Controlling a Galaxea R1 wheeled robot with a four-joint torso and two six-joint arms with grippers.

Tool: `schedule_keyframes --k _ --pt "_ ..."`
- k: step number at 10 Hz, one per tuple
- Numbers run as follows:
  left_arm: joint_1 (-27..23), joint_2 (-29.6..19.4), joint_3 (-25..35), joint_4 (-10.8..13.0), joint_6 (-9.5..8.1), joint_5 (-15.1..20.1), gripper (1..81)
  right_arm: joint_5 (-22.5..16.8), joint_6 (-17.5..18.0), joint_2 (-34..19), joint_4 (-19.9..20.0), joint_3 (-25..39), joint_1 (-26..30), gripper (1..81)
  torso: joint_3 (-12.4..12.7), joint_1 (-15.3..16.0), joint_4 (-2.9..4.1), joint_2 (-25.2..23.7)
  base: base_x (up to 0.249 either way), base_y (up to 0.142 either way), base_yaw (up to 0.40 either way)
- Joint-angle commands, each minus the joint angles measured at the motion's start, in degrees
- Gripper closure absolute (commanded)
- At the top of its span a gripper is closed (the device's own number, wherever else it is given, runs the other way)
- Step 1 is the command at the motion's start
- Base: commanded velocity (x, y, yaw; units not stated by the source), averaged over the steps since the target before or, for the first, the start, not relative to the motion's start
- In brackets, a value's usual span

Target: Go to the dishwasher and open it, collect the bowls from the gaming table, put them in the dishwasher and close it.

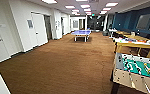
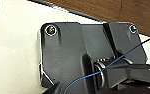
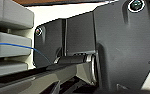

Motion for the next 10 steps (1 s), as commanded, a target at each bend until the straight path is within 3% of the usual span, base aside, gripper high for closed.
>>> schedule_keyframes --k 1,10 --pt "-2.4 -1.0 0.2 0.8 0.53 2.2 1.0 -2.7 -0.2 0.0 -0.8 0.4 2.5 1.0 0.0 0.0 0.00 0.0 0.000 0.000 0.000" --pt "-2.4 -0.9 0.2 0.8 0.53 2.4 1.0 -2.7 -0.2 0.2 -0.9 0.4 2.2 1.0 0.0 0.0 0.00 0.0 0.016 0.000 0.000"
